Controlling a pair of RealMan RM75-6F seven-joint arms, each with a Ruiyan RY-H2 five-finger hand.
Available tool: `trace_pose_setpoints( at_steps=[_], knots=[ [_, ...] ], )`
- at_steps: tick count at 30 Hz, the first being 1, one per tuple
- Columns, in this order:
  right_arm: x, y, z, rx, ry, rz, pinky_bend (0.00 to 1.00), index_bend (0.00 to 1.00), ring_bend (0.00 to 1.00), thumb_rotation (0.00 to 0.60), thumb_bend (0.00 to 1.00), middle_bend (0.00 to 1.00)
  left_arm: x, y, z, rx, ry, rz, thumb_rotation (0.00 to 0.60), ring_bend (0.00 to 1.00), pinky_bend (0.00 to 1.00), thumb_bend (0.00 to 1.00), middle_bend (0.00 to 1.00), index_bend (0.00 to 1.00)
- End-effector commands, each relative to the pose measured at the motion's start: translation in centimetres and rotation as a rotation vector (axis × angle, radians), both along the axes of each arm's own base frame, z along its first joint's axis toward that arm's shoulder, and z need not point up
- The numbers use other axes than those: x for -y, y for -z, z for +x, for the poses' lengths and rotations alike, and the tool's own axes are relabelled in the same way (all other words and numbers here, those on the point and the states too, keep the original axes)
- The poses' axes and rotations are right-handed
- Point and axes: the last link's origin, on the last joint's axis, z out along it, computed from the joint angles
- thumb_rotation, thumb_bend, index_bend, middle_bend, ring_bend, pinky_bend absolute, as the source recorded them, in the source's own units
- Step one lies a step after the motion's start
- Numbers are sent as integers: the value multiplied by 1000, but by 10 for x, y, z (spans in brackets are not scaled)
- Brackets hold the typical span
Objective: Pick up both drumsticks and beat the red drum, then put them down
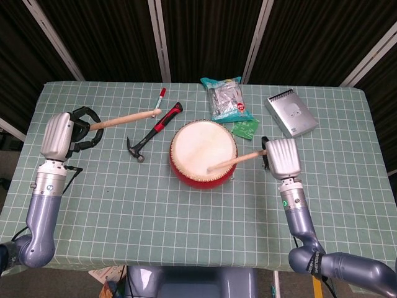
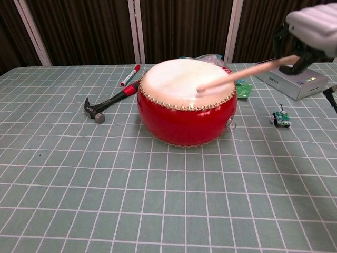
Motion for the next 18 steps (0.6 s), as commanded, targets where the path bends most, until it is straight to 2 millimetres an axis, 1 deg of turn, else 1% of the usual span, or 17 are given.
trace_pose_setpoints(
  at_steps=[1,5,7,12,18],
  knots=[
    [-1,-45,11,195,-11,-88,1000,906,1000,600,767,1000,1,1,0,-7,2,-5,600,1000,1000,483,1000,790],
    [-6,-68,4,249,7,-123,1000,907,1000,600,767,1000,2,5,1,-32,5,-25,600,1000,1000,484,1000,791],
    [-7,-73,-1,261,20,-128,1000,906,1000,600,767,1000,1,9,2,-48,6,-40,600,1000,1000,484,1000,790],
    [-10,-78,-12,277,49,-127,1000,906,1000,600,767,1000,-5,23,4,-113,6,-87,600,1000,1000,484,1000,791],
    [-10,-79,-20,290,58,-127,1000,906,1000,600,766,1000,-18,43,13,-181,16,-79,600,1000,1000,483,1000,790]
  ],
)
